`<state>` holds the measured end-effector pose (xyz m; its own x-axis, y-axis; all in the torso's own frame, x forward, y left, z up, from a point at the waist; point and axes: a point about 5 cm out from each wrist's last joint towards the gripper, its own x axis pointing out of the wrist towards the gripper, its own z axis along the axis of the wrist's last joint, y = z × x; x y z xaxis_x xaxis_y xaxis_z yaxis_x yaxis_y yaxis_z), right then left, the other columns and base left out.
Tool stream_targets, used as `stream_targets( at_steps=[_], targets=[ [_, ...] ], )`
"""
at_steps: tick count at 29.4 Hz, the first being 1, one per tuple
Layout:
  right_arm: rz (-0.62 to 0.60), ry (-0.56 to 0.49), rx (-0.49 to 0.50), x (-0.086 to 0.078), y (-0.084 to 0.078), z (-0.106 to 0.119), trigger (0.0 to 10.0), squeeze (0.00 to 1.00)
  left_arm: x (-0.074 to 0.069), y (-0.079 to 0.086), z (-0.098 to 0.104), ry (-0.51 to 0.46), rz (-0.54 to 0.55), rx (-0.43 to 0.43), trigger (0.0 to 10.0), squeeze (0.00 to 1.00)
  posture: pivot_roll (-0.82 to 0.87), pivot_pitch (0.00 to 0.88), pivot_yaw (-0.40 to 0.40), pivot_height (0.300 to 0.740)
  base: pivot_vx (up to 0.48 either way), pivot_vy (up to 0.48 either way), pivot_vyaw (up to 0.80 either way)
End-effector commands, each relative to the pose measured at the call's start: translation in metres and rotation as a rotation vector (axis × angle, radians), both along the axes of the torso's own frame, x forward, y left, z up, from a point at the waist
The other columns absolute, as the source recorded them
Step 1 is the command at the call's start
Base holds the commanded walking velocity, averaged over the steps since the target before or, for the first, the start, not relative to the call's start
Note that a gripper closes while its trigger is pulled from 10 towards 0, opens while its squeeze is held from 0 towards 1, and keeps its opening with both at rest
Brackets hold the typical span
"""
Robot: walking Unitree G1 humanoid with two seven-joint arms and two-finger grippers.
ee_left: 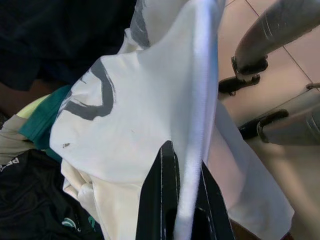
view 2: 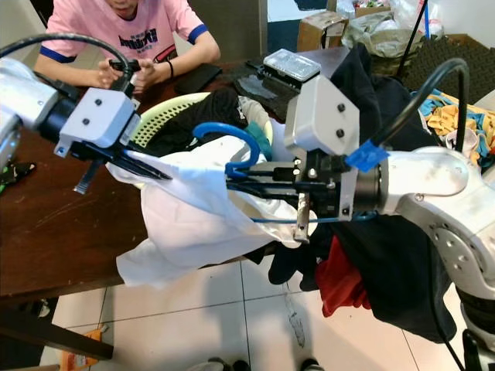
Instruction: Hang hanger
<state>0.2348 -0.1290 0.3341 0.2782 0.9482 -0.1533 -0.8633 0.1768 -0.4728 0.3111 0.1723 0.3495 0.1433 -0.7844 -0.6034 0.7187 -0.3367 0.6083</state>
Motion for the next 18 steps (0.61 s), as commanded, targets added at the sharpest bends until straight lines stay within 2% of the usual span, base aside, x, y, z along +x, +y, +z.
stream_targets(
  at_steps=[1, 4, 6, 7, 10, 11, 18],
  targets=[
    [0.061, -0.06, 0.004, -0.01, 0.008, 0.006, 10.0, 0.0, -0.001, -0.005, -0.004, 0.022, -0.03, -0.011, 0.0, 0.0, 0.05, 0.179, 0.085, 0.74, 0.0, 0.0, 0.0],
    [0.054, -0.037, 0.021, -0.009, 0.008, 0.004, 10.0, 0.0, -0.006, -0.012, 0.002, 0.064, -0.076, -0.094, 0.0, 0.0, 0.05, 0.179, 0.086, 0.74, 0.0, 0.0, 0.0],
    [0.056, -0.028, 0.03, -0.009, 0.009, 0.004, 10.0, 0.0, -0.007, -0.013, 0.003, 0.069, -0.087, -0.108, 0.0, 0.0, 0.05, 0.18, 0.086, 0.74, 0.0, 0.0, 0.0],
    [0.056, -0.018, 0.041, -0.009, 0.009, 0.003, 10.0, 0.94, -0.008, -0.015, 0.004, 0.075, -0.099, -0.124, 0.0, 0.0, 0.05, 0.179, 0.088, 0.74, 0.0, 0.0, 0.0],
    [0.056, -0.018, 0.041, -0.009, 0.009, 0.003, 10.0, 0.94, -0.008, -0.015, 0.004, 0.075, -0.099, -0.124, 0.0, 0.0, 0.05, 0.179, 0.088, 0.74, 0.0, 0.0, 0.0],
    [0.058, -0.011, 0.045, -0.009, 0.008, 0.003, 10.0, 1.0, -0.008, -0.016, 0.005, 0.076, -0.105, -0.133, 0.0, 0.0, 0.05, 0.179, 0.088, 0.74, 0.0, 0.0, 0.0],
    [0.045, -0.006, 0.035, -0.008, 0.004, 0.003, 10.0, 1.0, -0.007, -0.016, 0.004, 0.08, -0.106, -0.151, 0.0, 0.0, 0.05, 0.18, 0.088, 0.74, 0.0, 0.0, 0.0]
  ],
)
